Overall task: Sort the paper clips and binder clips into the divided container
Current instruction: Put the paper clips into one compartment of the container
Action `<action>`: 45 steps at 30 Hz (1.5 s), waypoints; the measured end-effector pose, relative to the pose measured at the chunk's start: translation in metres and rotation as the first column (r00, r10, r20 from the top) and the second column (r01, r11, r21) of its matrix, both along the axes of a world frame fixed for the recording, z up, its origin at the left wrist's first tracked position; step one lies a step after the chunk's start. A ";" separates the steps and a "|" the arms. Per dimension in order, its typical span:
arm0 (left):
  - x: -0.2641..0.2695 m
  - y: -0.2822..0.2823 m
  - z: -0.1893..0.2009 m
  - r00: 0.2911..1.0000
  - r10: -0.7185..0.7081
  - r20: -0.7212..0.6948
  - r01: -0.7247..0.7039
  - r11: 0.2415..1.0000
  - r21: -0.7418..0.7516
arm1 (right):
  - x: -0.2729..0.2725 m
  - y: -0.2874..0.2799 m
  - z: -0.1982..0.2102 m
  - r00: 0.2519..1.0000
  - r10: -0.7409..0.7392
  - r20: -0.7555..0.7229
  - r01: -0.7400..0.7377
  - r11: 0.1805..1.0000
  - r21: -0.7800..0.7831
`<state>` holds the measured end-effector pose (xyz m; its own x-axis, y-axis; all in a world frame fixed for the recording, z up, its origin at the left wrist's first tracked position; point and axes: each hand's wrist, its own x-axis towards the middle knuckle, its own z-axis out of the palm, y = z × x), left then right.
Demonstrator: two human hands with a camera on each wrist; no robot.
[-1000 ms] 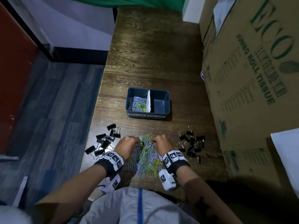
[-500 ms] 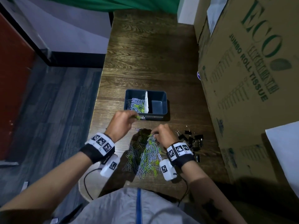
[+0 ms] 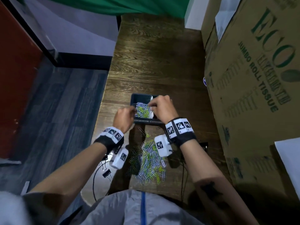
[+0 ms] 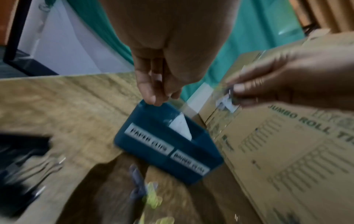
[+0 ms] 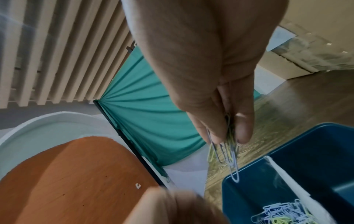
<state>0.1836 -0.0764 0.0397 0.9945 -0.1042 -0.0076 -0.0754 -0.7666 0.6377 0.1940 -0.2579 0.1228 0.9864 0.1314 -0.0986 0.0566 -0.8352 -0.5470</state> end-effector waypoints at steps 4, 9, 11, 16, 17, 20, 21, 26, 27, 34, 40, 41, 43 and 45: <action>-0.038 0.000 -0.033 0.977 -0.102 -0.190 0.124 0.986 0.109 | 0.019 0.020 0.006 1.000 0.013 0.008 -0.013 1.000 0.019; -0.053 -0.014 -0.064 0.896 -0.205 -0.395 0.308 0.926 0.218 | 0.003 0.014 -0.008 1.000 -0.029 -0.002 0.029 0.999 -0.025; -0.057 -0.024 -0.070 0.885 -0.203 -0.420 0.332 0.907 0.261 | -0.016 0.004 -0.026 0.998 -0.046 -0.034 0.045 0.998 -0.039; -0.068 -0.043 -0.082 0.766 -0.353 -0.537 0.554 0.786 0.275 | -0.089 -0.023 -0.089 0.899 -0.081 -0.430 0.032 0.992 -0.120; -0.073 -0.043 -0.082 0.733 -0.420 -0.535 0.625 0.726 0.287 | -0.104 -0.029 -0.101 0.856 -0.072 -0.512 0.000 0.990 -0.139; -0.088 -0.035 -0.082 0.664 -0.538 -0.519 0.730 0.616 0.296 | -0.141 -0.041 -0.126 0.750 -0.009 -0.661 -0.163 0.967 -0.198; -0.094 -0.031 -0.083 0.647 -0.557 -0.521 0.749 0.594 0.294 | -0.150 -0.042 -0.131 0.738 0.005 -0.675 -0.219 0.947 -0.233; -0.121 -0.017 -0.089 0.687 -0.564 -0.458 0.726 0.561 0.397 | -0.173 -0.031 -0.141 0.842 0.042 -0.538 -0.238 0.923 -0.301; -0.124 -0.018 -0.089 0.714 -0.555 -0.426 0.700 0.588 0.406 | -0.173 -0.030 -0.143 0.857 0.033 -0.515 -0.215 0.930 -0.298; -0.123 -0.028 -0.077 0.822 -0.450 -0.348 0.559 0.753 0.348 | -0.151 -0.025 -0.155 0.922 0.012 -0.387 -0.133 0.949 -0.287; -0.118 -0.022 -0.078 0.866 -0.369 -0.338 0.456 0.860 0.229 | -0.142 -0.030 -0.149 0.937 -0.061 -0.345 -0.028 0.969 -0.245; -0.117 -0.019 -0.076 0.868 -0.359 -0.343 0.442 0.872 0.208 | -0.140 -0.031 -0.145 0.932 -0.076 -0.355 -0.010 0.972 -0.235; -0.114 -0.013 -0.072 0.877 -0.349 -0.332 0.427 0.881 0.202 | -0.137 -0.033 -0.146 0.931 -0.097 -0.353 0.015 0.974 -0.227; -0.110 -0.008 -0.069 0.884 -0.353 -0.305 0.425 0.880 0.211 | -0.135 -0.035 -0.156 0.923 -0.135 -0.361 0.052 0.972 -0.229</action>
<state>0.0739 -0.0849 -0.0295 0.8338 -0.4409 -0.3324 -0.2685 -0.8498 0.4536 0.0589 -0.2934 -0.0329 0.8792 -0.0240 -0.4758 -0.2001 -0.9250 -0.3231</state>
